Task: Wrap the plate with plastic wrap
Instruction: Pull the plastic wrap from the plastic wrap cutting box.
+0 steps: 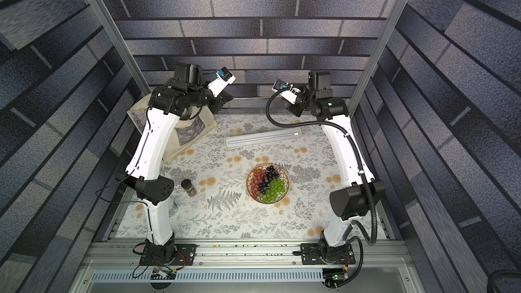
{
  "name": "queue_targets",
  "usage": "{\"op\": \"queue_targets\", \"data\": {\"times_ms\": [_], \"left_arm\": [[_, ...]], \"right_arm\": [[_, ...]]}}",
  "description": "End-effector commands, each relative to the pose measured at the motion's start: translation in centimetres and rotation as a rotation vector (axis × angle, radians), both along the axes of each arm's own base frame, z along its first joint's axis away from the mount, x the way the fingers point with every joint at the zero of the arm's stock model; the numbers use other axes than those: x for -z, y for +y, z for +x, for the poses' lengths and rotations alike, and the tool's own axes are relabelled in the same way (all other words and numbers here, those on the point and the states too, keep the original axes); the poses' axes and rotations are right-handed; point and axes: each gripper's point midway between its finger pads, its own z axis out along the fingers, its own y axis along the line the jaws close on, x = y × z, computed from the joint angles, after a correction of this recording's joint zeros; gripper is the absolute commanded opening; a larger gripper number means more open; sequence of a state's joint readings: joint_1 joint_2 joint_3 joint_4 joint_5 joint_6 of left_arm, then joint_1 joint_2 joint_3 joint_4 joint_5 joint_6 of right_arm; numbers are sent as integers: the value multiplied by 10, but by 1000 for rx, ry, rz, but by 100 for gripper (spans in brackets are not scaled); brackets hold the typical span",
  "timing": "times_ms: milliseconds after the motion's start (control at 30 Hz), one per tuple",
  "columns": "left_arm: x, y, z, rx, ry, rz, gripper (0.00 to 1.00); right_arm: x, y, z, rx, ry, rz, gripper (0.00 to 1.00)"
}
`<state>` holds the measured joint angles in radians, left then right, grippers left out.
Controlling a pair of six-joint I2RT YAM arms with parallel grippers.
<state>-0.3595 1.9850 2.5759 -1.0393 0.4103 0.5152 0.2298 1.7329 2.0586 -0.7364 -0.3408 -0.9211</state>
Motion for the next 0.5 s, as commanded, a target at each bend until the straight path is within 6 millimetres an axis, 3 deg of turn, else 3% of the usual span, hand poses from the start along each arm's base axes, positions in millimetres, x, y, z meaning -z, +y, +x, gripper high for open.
{"op": "queue_targets", "data": {"times_ms": [0, 467], "left_arm": [[-13, 7, 2, -35, -31, -9, 0], [-12, 8, 2, -40, -29, -3, 0]], "right_arm": [[-37, -10, -11, 31, -95, 9, 0], [-33, -11, -13, 28, -91, 6, 0]]}}
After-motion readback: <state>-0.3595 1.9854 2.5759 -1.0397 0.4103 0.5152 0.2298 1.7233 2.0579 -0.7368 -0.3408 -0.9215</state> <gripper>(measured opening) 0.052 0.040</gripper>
